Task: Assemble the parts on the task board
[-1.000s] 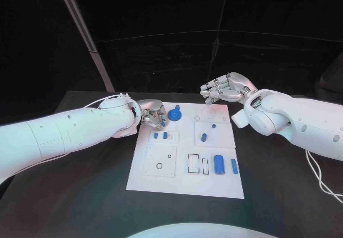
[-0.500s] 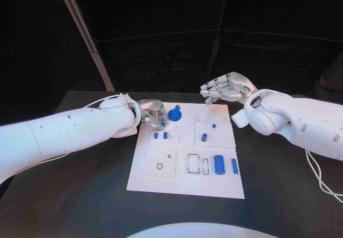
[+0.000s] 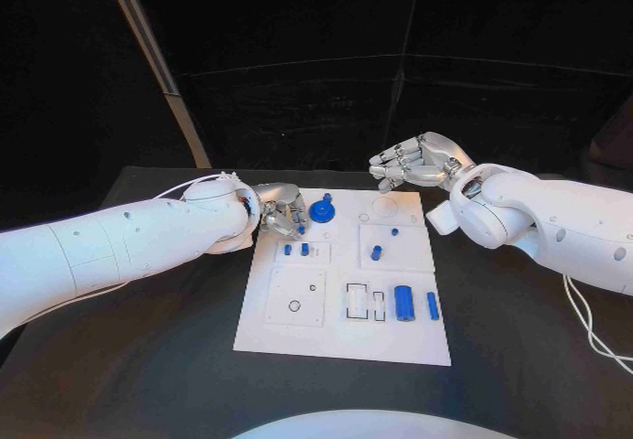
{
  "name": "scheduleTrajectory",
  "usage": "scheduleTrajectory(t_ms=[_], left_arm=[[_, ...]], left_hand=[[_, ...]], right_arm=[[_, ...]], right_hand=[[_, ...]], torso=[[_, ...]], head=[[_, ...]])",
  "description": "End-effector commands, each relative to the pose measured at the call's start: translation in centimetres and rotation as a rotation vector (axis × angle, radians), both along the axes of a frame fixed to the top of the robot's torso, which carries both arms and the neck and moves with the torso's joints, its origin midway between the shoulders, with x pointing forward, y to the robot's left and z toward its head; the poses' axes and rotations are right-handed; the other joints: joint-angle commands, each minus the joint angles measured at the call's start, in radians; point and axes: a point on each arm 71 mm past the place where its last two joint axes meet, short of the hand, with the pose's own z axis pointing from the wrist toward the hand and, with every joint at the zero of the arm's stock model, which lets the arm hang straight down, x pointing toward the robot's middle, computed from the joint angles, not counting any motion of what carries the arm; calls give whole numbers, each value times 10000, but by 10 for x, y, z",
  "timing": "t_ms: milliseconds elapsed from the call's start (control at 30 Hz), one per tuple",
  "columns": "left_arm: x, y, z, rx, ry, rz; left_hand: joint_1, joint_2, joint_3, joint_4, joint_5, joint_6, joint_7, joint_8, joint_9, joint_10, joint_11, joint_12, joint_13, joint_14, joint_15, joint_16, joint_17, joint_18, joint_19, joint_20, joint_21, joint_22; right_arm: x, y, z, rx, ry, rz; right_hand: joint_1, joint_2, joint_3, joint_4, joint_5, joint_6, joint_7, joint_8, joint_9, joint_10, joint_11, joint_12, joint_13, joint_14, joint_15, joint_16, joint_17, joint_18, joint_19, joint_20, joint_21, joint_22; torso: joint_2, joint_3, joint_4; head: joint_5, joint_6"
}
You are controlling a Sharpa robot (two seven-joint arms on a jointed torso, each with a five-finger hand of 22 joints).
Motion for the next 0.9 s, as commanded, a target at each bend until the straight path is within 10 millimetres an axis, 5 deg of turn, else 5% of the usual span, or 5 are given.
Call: scheduleTrajectory(t_ms=[33,233,400,733,900], left_arm=[[0,0,1,-34,41,59],[0,3,1,-90,-45,115],[0,11,5,-664,-243,355],[-6,46,20,-4665,222,1190],[-11,62,30,-8254,1014,1941]], left_hand=[[9,-100,-64,-21,-44,-63,11,-41,6,-69,-8,-45,-2,-39,22,-63,-18,-121,-51,8,-26,-8],[23,-108,-81,-32,-43,-75,24,-65,11,-144,8,-64,0,-49,34,-72,-49,-119,-57,19,-33,-8],[121,-187,-211,-109,-43,-716,91,-550,-10,-984,167,-336,-28,-105,150,-137,-253,-1,-356,109,-596,-587],[488,40,-460,-174,-1,-827,374,-891,43,-2036,379,-312,27,-485,317,-637,-1321,307,-1085,280,-2104,-2087],[428,260,-450,-78,10,-440,385,-814,60,-1640,364,252,122,-1731,339,-1999,-3861,456,-1890,320,-3094,-2889]], right_arm=[[0,1,1,41,-34,125],[0,0,1,7,13,62],[2,-5,-2,-657,-13,87],[-2,-24,-7,-4747,-1359,442],[-11,-27,-13,-6668,-2050,507]], right_hand=[[-11,123,-7,-56,3,-93,7,67,14,-41,-9,-14,-12,-76,-17,-55,-15,36,13,87,-55,-15],[-15,125,-11,-57,1,-98,10,69,14,-48,-7,-15,-15,-82,-14,-60,-16,35,11,89,-63,-20],[341,196,150,-319,-313,15,-26,187,37,-155,-30,-32,-67,-54,-46,-57,-6,48,70,61,-102,-50],[1275,132,1022,-1102,-1041,912,-479,376,28,103,-570,333,-203,2263,-839,1695,1096,41,1934,-829,1669,905],[1178,19,1637,-1140,-1400,1177,-594,208,-13,187,-674,398,-214,2195,-973,3280,2178,-3,2040,-984,2678,1586]], torso=[[1,-1,1],[5,-5,0],[-2,-14,8],[-10,-1,-19],[-21,14,-40]], head=[[3,8],[2,29],[-34,45],[-105,172],[-212,276]])
